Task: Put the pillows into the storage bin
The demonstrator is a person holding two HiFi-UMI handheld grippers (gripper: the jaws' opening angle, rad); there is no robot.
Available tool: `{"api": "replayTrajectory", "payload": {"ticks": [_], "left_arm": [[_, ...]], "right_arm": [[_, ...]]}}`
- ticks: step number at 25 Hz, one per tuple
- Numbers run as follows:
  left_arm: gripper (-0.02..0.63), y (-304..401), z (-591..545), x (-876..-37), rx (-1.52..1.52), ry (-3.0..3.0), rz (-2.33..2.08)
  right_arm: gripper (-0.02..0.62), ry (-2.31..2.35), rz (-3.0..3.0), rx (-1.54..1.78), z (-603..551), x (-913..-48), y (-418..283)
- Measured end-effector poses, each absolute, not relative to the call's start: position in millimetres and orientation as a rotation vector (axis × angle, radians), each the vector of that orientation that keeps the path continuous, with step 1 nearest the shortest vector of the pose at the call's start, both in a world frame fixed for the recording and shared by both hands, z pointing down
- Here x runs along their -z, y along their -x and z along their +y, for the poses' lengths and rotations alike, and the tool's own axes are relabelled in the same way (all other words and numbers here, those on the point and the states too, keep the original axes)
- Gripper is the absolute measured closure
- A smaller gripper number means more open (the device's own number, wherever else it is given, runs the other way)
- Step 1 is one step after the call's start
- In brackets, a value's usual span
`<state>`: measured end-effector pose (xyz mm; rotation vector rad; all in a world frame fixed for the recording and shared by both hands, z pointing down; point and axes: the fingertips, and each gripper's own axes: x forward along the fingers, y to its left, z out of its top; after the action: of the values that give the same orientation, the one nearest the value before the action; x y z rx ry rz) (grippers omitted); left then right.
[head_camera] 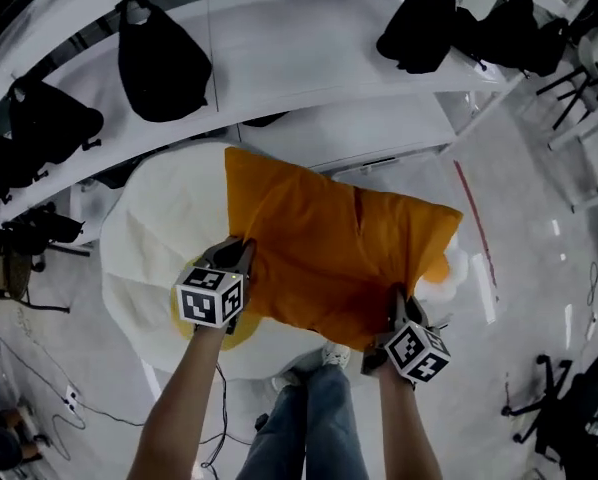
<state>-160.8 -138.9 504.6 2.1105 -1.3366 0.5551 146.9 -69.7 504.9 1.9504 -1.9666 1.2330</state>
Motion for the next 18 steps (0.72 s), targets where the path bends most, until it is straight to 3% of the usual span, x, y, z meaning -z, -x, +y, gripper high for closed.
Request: {"api": "replayTrajectory", "payload": {"ticks": [12, 18], "left_arm": [[0.580, -80.1, -251.1, -549.1, -0.723, -2.335, -1.014], [0.580, -178.9, -288.5, -587.6, -0.809, -2.400, -0.862]], "right_arm": [[0.580, -2.386, -1.640, -1.332, -79.0, -549.6, -350.3], [0.580, -2.501, -1.462, -1.453, -73.1, -595.0, -415.1]]}}
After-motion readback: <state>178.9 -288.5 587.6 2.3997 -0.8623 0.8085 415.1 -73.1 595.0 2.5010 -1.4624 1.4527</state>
